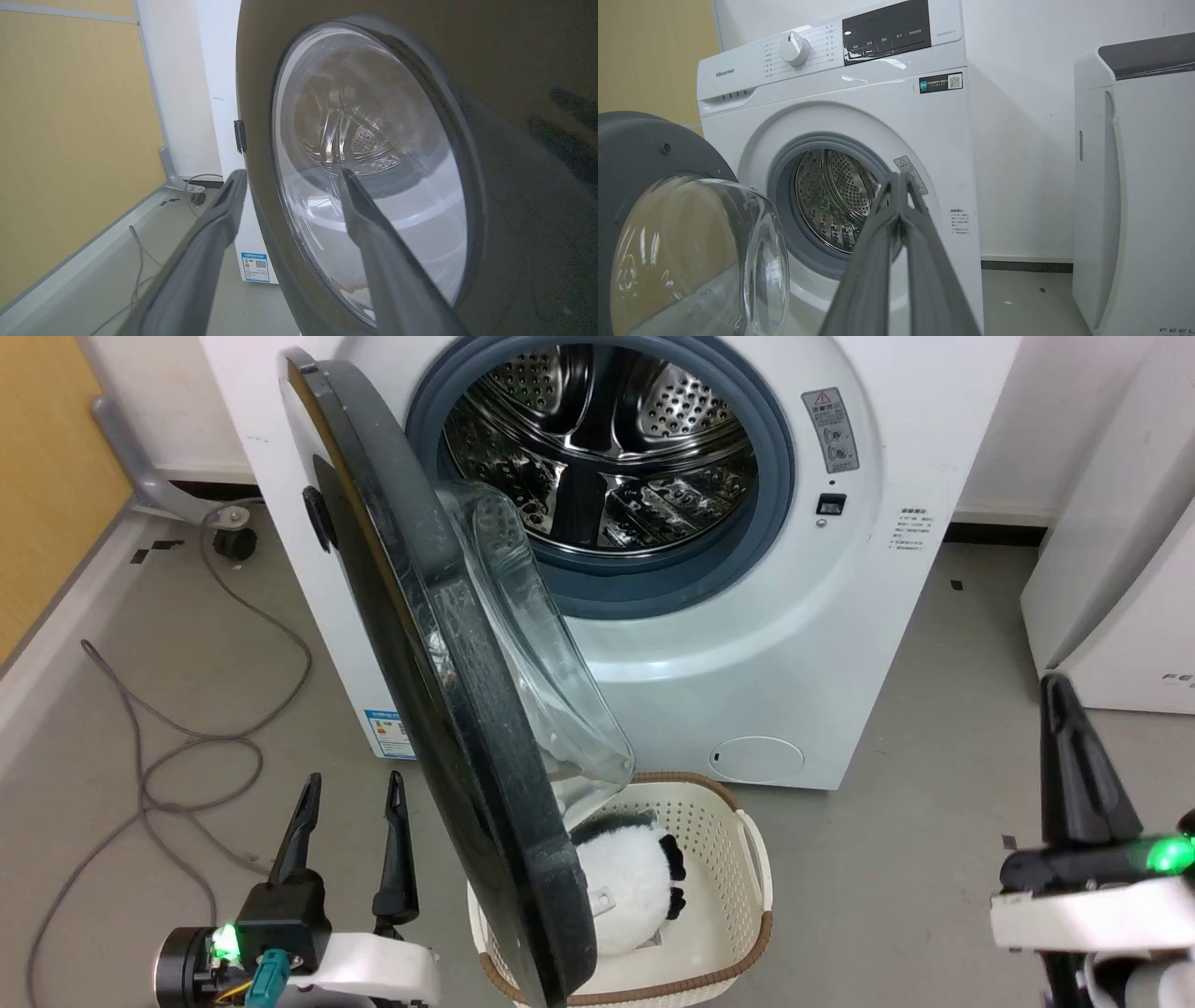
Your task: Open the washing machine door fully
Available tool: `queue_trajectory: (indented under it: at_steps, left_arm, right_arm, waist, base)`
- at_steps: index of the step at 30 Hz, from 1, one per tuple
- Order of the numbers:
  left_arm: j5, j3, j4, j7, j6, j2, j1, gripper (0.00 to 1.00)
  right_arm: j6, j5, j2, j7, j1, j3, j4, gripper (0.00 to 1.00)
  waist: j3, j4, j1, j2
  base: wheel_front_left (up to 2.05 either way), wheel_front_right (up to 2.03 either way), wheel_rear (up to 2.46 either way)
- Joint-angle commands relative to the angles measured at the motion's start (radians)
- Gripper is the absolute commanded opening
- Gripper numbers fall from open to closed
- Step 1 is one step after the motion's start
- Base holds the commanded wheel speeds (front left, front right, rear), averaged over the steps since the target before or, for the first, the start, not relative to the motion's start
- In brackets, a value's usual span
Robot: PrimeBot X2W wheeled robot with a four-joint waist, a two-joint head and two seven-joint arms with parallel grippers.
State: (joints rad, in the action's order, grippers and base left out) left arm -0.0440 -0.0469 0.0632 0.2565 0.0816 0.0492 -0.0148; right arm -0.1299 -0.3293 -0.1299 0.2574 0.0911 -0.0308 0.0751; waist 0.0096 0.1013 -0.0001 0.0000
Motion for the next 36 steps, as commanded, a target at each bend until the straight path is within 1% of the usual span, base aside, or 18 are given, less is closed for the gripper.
queue_trajectory:
  at_steps: [1, 4, 7, 11, 12, 13, 14, 16, 17, 18, 19, 20, 24, 29, 33, 34, 36]
  left_arm:
    - [0.009, 0.003, -0.005, 0.005, -0.003, 0.001, 0.014, 1.00]
    - [0.009, 0.003, -0.004, 0.005, -0.003, 0.001, 0.014, 1.00]
    - [0.009, 0.003, -0.002, 0.005, -0.004, 0.001, 0.014, 1.00]
    - [0.010, 0.004, 0.000, 0.005, -0.004, 0.001, 0.015, 1.00]
    - [0.010, 0.004, 0.001, 0.005, -0.005, 0.001, 0.015, 1.00]
    - [0.009, 0.005, 0.002, 0.005, -0.004, 0.001, 0.015, 1.00]
    - [0.009, 0.005, 0.003, 0.005, -0.003, 0.001, 0.015, 1.00]
    - [0.008, 0.005, 0.004, 0.005, -0.002, 0.001, 0.014, 1.00]
    - [0.002, 0.005, 0.002, 0.005, 0.010, 0.001, 0.010, 1.00]
    - [0.003, 0.005, 0.000, 0.005, 0.011, 0.001, 0.009, 0.83]
    - [0.006, 0.007, -0.007, 0.005, 0.014, 0.001, 0.006, 0.39]
    - [0.010, 0.009, -0.013, 0.005, 0.015, 0.001, 0.003, 0.00]
    - [0.019, 0.023, -0.054, 0.005, 0.017, 0.003, -0.022, 0.00]
    - [0.014, 0.051, -0.156, 0.005, 0.013, 0.008, -0.083, 0.00]
    - [-0.031, 0.059, -0.264, 0.005, -0.009, 0.005, -0.132, 0.00]
    - [-0.031, 0.059, -0.264, 0.005, -0.009, 0.005, -0.132, 0.00]
    - [-0.041, 0.046, -0.314, 0.005, -0.027, 0.004, -0.151, 0.00]
  right_arm:
    - [-0.001, 0.069, 0.013, 0.004, -0.031, -0.011, 0.004, 0.00]
    - [-0.001, 0.143, 0.035, 0.004, -0.065, -0.025, -0.014, 0.00]
    - [-0.001, 0.190, 0.051, 0.004, -0.097, -0.026, -0.040, 0.00]
    - [-0.001, 0.203, 0.066, 0.004, -0.128, -0.016, -0.081, 0.00]
    - [-0.001, 0.201, 0.069, 0.004, -0.135, -0.016, -0.091, 0.15]
    - [-0.001, 0.197, 0.071, 0.004, -0.140, -0.016, -0.099, 0.45]
    - [-0.001, 0.199, 0.073, 0.004, -0.144, -0.018, -0.104, 1.00]
    - [-0.001, 0.213, 0.076, 0.004, -0.150, -0.020, -0.114, 1.00]
    - [-0.001, 0.230, 0.079, 0.004, -0.154, -0.024, -0.124, 1.00]
    - [-0.001, 0.228, 0.079, 0.004, -0.154, -0.025, -0.125, 1.00]
    - [-0.001, 0.225, 0.079, 0.004, -0.154, -0.026, -0.126, 1.00]
    - [-0.001, 0.225, 0.079, 0.004, -0.154, -0.028, -0.126, 1.00]
    - [-0.001, 0.226, 0.079, 0.004, -0.155, -0.037, -0.120, 1.00]
    - [-0.001, 0.224, 0.080, 0.004, -0.154, -0.040, -0.115, 1.00]
    - [-0.001, 0.227, 0.080, 0.004, -0.154, -0.038, -0.114, 1.00]
    - [-0.001, 0.227, 0.080, 0.004, -0.154, -0.038, -0.114, 1.00]
    - [-0.001, 0.229, 0.080, 0.004, -0.153, -0.037, -0.113, 1.00]
  waist:
    - [0.001, -0.001, 0.0001, 0.0000]
    - [0.002, -0.003, 0.0001, 0.0000]
    - [0.001, -0.004, 0.0001, 0.0000]
    - [0.000, -0.006, 0.0001, 0.0000]
    - [-0.001, -0.006, 0.0001, 0.0000]
    - [-0.002, -0.006, 0.0001, 0.0000]
    - [-0.002, -0.006, 0.0001, 0.0000]
    - [-0.003, -0.006, 0.0001, 0.0000]
    - [-0.004, -0.006, 0.0001, 0.0000]
    - [-0.005, -0.005, 0.0001, 0.0000]
    - [-0.005, -0.005, 0.0001, 0.0000]
    - [-0.006, -0.004, 0.0001, 0.0000]
    - [-0.008, 0.001, 0.0001, 0.0000]
    - [-0.010, 0.008, 0.0001, 0.0000]
    - [-0.011, 0.010, 0.0001, 0.0000]
    - [-0.011, 0.010, 0.0001, 0.0000]
    - [-0.011, 0.012, 0.0001, 0.0000]
  base:
    - [0.00, 0.00, 0.00]
    - [0.00, 0.00, 0.00]
    - [0.00, 0.00, 0.00]
    - [0.00, 0.00, 0.00]
    - [0.00, 0.00, 0.00]
    - [0.00, 0.00, 0.00]
    - [0.00, 0.00, 0.00]
    - [0.00, 0.00, 0.00]
    - [0.00, 0.00, 0.00]
    - [0.00, 0.00, 0.00]
    - [0.00, 0.00, 0.00]
    - [0.00, 0.00, 0.00]
    - [0.00, 0.00, 0.00]
    - [0.00, 0.00, 0.00]
    - [0.00, 0.00, 0.00]
    - [0.00, 0.00, 0.00]
    - [0.00, 0.00, 0.00]
